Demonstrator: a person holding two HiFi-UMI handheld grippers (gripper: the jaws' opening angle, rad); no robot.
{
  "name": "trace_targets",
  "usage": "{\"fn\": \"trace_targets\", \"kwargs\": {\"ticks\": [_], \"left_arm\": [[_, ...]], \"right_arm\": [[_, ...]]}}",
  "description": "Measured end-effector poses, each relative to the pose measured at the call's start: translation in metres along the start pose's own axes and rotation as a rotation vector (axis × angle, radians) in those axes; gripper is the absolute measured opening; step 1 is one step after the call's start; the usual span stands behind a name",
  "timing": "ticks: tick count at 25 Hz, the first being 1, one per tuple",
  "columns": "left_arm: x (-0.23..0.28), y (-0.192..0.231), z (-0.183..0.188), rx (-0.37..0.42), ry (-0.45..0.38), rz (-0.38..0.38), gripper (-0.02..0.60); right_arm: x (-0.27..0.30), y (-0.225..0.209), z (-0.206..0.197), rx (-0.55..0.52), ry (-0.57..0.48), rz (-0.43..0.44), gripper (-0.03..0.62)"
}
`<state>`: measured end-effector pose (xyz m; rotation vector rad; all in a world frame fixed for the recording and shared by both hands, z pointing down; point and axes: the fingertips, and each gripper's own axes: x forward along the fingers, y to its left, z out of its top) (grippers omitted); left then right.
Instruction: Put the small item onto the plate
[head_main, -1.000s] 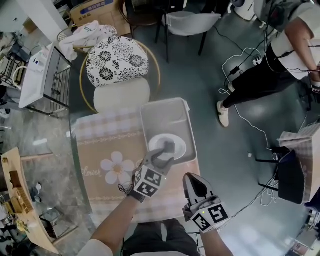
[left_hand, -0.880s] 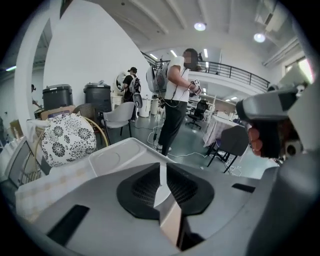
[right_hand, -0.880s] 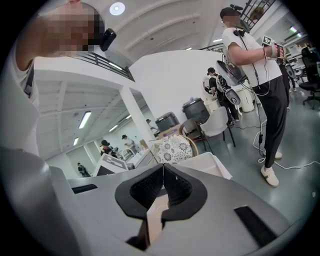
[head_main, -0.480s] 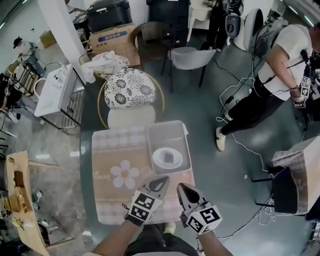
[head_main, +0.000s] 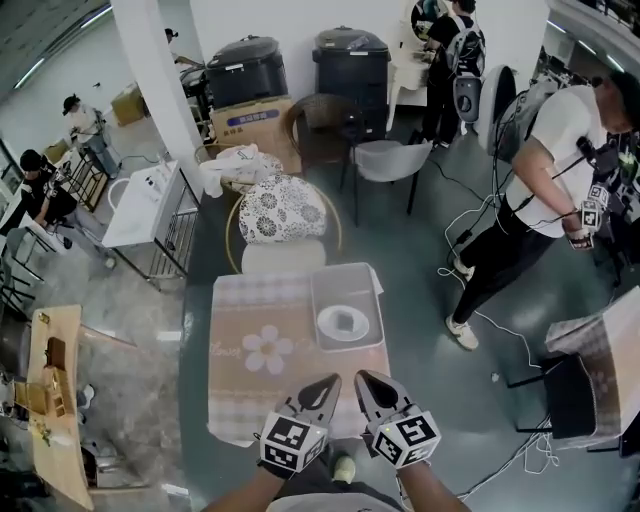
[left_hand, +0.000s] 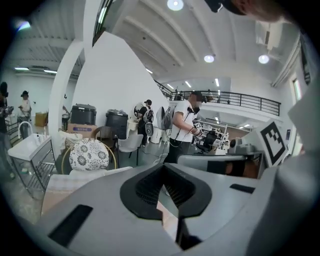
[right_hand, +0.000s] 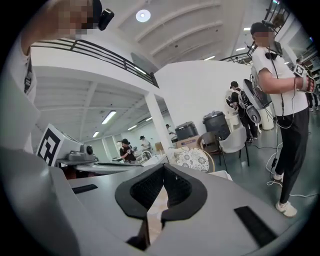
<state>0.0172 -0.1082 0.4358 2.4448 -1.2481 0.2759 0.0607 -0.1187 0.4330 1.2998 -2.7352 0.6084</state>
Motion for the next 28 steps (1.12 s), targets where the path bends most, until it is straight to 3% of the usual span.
{"fn": "trace_targets", "kwargs": {"ticks": [9, 15, 28], "left_arm": [[-0.052, -0.037, 0.031, 0.059, -0.097, 0.039, 0.005], [-0.073, -0.064, 0.033, 0.052, -0.133, 0.051, 0.005], [-0.102, -0.067, 0.032, 0.068, -0.164, 0.060, 0.005]], "right_arm": [[-0.036, 0.045, 0.017, -0.078, -0.024, 0.045, 0.014], [-0.063, 0.062, 0.023, -0.111, -0.048, 0.065, 0.014], [-0.069, 0.094, 0.022, -0.128, -0.061, 0.089, 0.014]]}}
